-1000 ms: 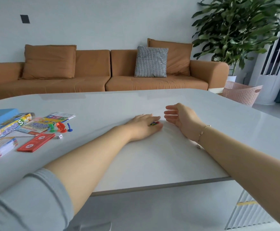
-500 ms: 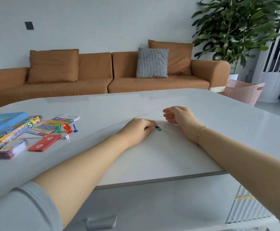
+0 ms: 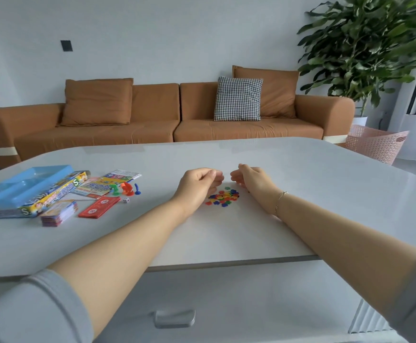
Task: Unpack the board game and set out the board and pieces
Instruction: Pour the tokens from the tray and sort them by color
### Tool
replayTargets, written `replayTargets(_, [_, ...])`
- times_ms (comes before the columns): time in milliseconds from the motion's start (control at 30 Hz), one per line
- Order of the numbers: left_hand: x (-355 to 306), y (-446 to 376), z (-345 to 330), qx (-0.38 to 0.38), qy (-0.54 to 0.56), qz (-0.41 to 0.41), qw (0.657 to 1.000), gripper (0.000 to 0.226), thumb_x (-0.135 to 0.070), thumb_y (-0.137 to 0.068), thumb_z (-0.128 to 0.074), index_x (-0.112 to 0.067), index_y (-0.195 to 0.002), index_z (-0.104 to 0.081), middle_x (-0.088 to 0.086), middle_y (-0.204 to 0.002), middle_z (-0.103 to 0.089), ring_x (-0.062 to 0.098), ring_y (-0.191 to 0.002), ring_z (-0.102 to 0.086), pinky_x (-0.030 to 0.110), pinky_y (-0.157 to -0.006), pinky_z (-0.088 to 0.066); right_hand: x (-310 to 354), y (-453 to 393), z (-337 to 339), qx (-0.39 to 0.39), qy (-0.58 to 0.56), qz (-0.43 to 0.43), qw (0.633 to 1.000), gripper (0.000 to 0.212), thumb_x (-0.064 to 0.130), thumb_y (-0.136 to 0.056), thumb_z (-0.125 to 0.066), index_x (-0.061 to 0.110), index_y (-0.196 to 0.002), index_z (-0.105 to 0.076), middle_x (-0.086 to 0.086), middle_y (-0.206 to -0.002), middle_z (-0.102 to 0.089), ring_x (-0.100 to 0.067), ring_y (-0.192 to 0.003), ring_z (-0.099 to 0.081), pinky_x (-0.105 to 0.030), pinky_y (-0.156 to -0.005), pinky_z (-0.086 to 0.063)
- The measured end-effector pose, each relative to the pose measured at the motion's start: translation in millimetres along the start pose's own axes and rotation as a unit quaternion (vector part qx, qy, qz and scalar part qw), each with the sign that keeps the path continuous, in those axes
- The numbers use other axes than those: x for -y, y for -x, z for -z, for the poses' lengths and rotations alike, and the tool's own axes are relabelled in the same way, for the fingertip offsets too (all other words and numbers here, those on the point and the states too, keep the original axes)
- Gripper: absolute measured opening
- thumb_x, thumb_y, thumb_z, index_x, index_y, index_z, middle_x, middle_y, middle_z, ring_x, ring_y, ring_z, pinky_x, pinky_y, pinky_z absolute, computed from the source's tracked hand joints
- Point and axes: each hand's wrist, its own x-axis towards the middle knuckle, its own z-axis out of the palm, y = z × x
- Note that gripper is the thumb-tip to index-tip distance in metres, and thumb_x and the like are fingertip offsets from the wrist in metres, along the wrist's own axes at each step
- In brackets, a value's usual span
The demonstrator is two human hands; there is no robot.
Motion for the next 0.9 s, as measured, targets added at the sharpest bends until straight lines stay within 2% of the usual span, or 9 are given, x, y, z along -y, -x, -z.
replayTargets(133, [-2.9, 0.4, 12.6, -0.057, -0.034, -0.023, 0.998, 0.025, -0.014, -0.099, -0.043, -0.011, -0.103, -0.068, 0.004, -0.101, -0.070, 0.015, -0.096, -0.067, 0.029, -0.089, -0.053, 7.0, 4.7, -22.4, 0.015, 0.022, 0.013, 1.000, 0.039, 0.032, -0.095, -0.033, 0.013, -0.103, -0.067, -0.002, -0.111, -0.067, -0.018, -0.102, -0.061, -0.032, -0.094, -0.047])
replayTargets(233, [-6.7, 1.1, 30.6, -0.090, -0.081, -0.034, 0.992, 0.024, -0.015, -0.097, -0.044, -0.012, -0.098, -0.068, 0.002, -0.098, -0.070, 0.012, -0.091, -0.066, 0.027, -0.089, -0.051, 10.3, 8.6, -28.7, 0.019, 0.031, 0.014, 0.999, 0.042, 0.031, -0.097, -0.032, 0.010, -0.104, -0.068, -0.003, -0.109, -0.068, -0.017, -0.099, -0.062, -0.025, -0.082, -0.047])
replayTargets(300, [-8.1, 3.8, 44.8, -0.090, -0.141, -0.045, 0.985, 0.023, -0.015, -0.096, -0.046, -0.013, -0.099, -0.068, 0.001, -0.100, -0.070, 0.012, -0.093, -0.063, 0.025, -0.088, -0.048, 13.0, 13.5, -34.0, 0.021, 0.025, 0.008, 0.999, 0.043, 0.029, -0.097, -0.032, 0.006, -0.104, -0.068, -0.005, -0.104, -0.069, -0.016, -0.088, -0.063, -0.022, -0.071, -0.046])
replayTargets(433, [-10.3, 16.7, 79.7, -0.067, -0.278, -0.066, 0.956, 0.025, -0.008, -0.090, -0.049, -0.016, -0.103, -0.068, -0.003, -0.102, -0.068, 0.012, -0.092, -0.060, 0.022, -0.083, -0.045, 19.3, 27.2, -56.3, 0.031, 0.029, -0.021, 0.999, 0.043, 0.033, -0.097, -0.033, 0.005, -0.103, -0.065, -0.002, -0.075, -0.061, -0.013, -0.056, -0.060, -0.021, -0.048, -0.037])
replayTargets(567, [-13.9, 31.5, 103.9, -0.042, -0.373, -0.105, 0.921, 0.032, -0.004, -0.084, -0.047, -0.020, -0.100, -0.070, -0.003, -0.104, -0.068, 0.013, -0.094, -0.061, 0.029, -0.087, -0.048, 23.2, 35.5, -76.1, 0.017, 0.030, -0.015, 0.999, 0.045, 0.034, -0.097, -0.034, 0.002, -0.104, -0.065, -0.002, -0.076, -0.059, -0.013, -0.056, -0.055, -0.022, -0.048, -0.036])
replayTargets(667, [-17.8, 44.1, 116.6, -0.042, -0.391, -0.127, 0.910, 0.031, -0.005, -0.083, -0.048, -0.021, -0.099, -0.069, -0.005, -0.104, -0.067, 0.012, -0.093, -0.061, 0.029, -0.085, -0.048, 28.7, 43.7, -90.0, 0.006, 0.004, -0.019, 1.000, 0.044, 0.027, -0.096, -0.031, -0.002, -0.100, -0.064, -0.007, -0.083, -0.059, -0.016, -0.057, -0.054, -0.012, -0.037, -0.036])
replayTargets(733, [-19.9, 50.4, 121.9, -0.046, -0.392, -0.130, 0.910, 0.031, -0.005, -0.083, -0.048, -0.021, -0.099, -0.069, -0.006, -0.103, -0.067, 0.011, -0.091, -0.060, 0.026, -0.081, -0.047, 34.0, 49.6, -104.0, 0.001, -0.011, -0.016, 1.000, 0.041, 0.024, -0.094, -0.031, -0.001, -0.094, -0.064, -0.009, -0.083, -0.059, -0.018, -0.058, -0.054, -0.019, -0.047, -0.046])
replayTargets(833, [-21.0, 58.4, 130.1, -0.057, -0.388, -0.129, 0.911, 0.032, -0.004, -0.083, -0.047, -0.021, -0.098, -0.070, -0.007, -0.102, -0.067, 0.011, -0.090, -0.060, 0.028, -0.082, -0.049, 38.2, 51.7, -126.6, -0.004, 0.004, 0.001, 1.000, 0.035, 0.025, -0.091, -0.030, 0.004, -0.080, -0.055, -0.012, -0.080, -0.057, -0.021, -0.056, -0.056, -0.043, -0.076, -0.055])
replayTargets(900, [-21.1, 62.1, 135.6, -0.067, -0.382, -0.130, 0.913, 0.032, -0.004, -0.082, -0.047, -0.021, -0.097, -0.070, -0.007, -0.102, -0.067, 0.010, -0.090, -0.060, 0.030, -0.082, -0.050, 42.0, 52.9, -137.1, -0.014, -0.006, -0.004, 1.000, 0.037, 0.025, -0.092, -0.029, 0.002, -0.082, -0.056, -0.014, -0.080, -0.057, -0.023, -0.056, -0.057, -0.044, -0.079, -0.054])
